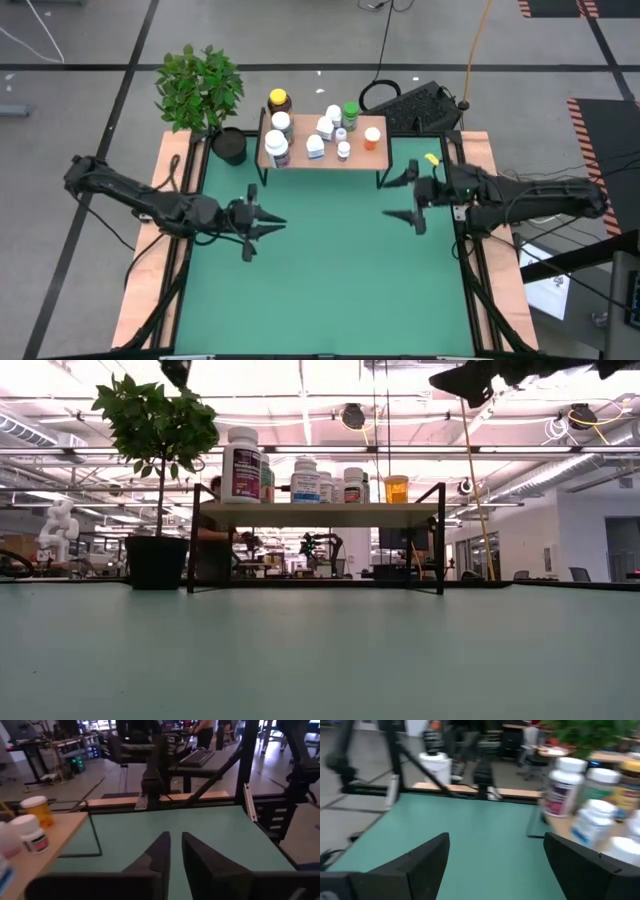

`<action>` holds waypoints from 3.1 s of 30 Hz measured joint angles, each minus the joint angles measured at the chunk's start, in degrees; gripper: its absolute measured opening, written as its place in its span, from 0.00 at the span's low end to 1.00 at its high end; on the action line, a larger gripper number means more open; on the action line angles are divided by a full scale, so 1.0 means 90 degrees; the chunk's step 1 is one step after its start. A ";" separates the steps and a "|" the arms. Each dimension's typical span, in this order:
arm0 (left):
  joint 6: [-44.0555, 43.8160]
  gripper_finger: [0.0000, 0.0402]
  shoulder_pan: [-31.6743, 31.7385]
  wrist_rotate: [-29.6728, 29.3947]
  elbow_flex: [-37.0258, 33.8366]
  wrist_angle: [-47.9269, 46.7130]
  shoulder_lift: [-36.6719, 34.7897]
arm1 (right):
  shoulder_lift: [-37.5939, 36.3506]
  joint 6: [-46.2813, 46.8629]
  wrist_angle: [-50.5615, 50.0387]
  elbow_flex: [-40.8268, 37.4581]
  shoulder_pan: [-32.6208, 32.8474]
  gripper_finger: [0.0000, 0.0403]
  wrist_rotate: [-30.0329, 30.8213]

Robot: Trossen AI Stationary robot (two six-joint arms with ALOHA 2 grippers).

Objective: Pick and place medicine bottles onto shelf by color
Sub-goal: Return to Home Position

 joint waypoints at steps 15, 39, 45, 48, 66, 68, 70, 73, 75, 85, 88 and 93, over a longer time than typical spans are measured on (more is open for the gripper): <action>0.0005 0.04 -0.1009 -0.1710 0.0000 -0.1462 -0.0755 | 0.0222 0.0313 0.1847 -0.1593 0.1466 0.78 0.1202; 0.1029 0.04 0.0309 0.0135 -0.2668 -0.0530 -0.2879 | -0.1586 -0.1000 0.1771 -0.2085 0.1504 0.05 0.1198; 0.1214 0.04 0.0487 0.0151 -0.3190 -0.0406 -0.3798 | -0.2169 -0.0833 0.1825 -0.2551 0.1266 0.04 0.1176; 0.1224 0.04 0.0585 0.0153 -0.3337 -0.0591 -0.4205 | -0.2423 -0.0935 0.2130 -0.2891 0.1261 0.02 0.1156; 0.1288 0.03 0.1093 0.0538 -0.3781 -0.1317 -0.4724 | -0.2709 -0.1932 0.3903 -0.4100 0.1261 0.00 0.0328; 0.1226 0.03 0.1167 0.0473 -0.3781 -0.1469 -0.4728 | -0.2684 -0.1946 0.3812 -0.4103 0.1261 0.00 0.0335; 0.1183 0.03 0.1239 0.0450 -0.3781 -0.1593 -0.4728 | -0.2689 -0.1954 0.3798 -0.4108 0.1261 0.00 0.0338; 0.1178 0.03 0.1319 0.0488 -0.3781 -0.1603 -0.4736 | -0.2701 -0.1961 0.3831 -0.4110 0.1261 0.00 0.0338; 0.1177 0.03 0.1343 0.0497 -0.3779 -0.1609 -0.4802 | -0.2691 -0.1961 0.3790 -0.4113 0.1261 0.00 0.0338; 0.0902 0.04 0.1343 0.0660 -0.3385 -0.3217 -0.5958 | -0.2693 -0.1683 0.3697 -0.4123 0.1261 0.00 0.0340; 0.0950 0.04 0.1343 0.0718 -0.3379 -0.3181 -0.6163 | -0.2696 -0.1680 0.3702 -0.4127 0.1261 0.00 0.0340; 0.0924 0.04 0.1343 0.0726 -0.3383 -0.3211 -0.6154 | -0.2693 -0.1672 0.3701 -0.4127 0.1261 0.00 0.0369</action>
